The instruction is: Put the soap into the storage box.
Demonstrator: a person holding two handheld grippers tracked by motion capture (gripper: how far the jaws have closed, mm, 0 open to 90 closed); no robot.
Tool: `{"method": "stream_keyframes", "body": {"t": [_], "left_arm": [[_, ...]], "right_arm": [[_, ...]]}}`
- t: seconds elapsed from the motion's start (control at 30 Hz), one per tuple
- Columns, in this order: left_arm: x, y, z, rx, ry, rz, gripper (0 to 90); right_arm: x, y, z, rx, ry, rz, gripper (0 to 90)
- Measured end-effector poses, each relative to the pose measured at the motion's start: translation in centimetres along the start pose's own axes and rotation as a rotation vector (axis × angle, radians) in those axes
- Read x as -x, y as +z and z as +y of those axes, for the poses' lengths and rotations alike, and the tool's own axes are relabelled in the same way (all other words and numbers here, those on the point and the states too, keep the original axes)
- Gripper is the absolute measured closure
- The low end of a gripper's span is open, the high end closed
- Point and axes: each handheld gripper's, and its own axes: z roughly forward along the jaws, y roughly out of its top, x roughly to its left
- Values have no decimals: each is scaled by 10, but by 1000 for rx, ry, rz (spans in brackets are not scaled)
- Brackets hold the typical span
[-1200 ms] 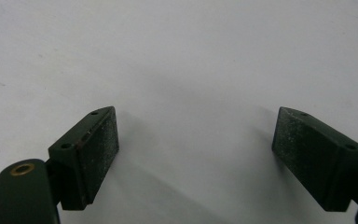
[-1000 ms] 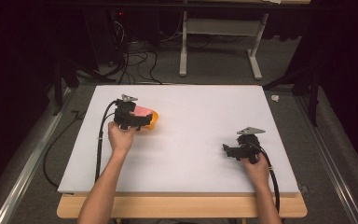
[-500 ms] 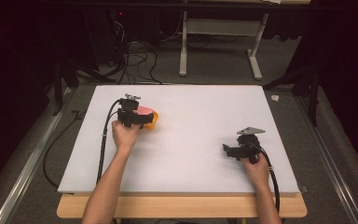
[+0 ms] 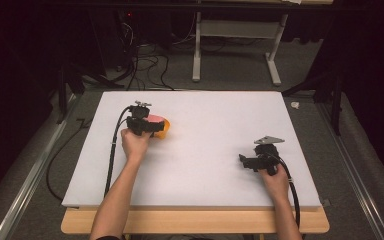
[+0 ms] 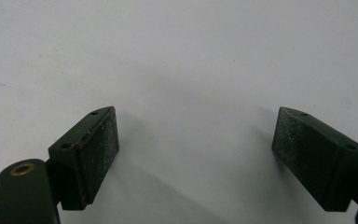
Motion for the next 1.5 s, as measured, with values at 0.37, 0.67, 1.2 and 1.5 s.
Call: {"method": "stream_keyframes", "body": {"t": [0.37, 0.67, 1.2, 1.5], "left_arm": [[-4, 7, -1, -11, -17, 7, 137], [-5, 11, -2, -26, -25, 3, 137], [-3, 18, -4, -56, -27, 17, 135], [-2, 4, 1, 21, -24, 2, 141]], "right_arm": [[0, 0, 0, 0, 0, 0, 150], [0, 0, 0, 1, -1, -1, 150], [0, 0, 0, 1, -2, -1, 150], [0, 0, 0, 0, 0, -1, 150]]}}
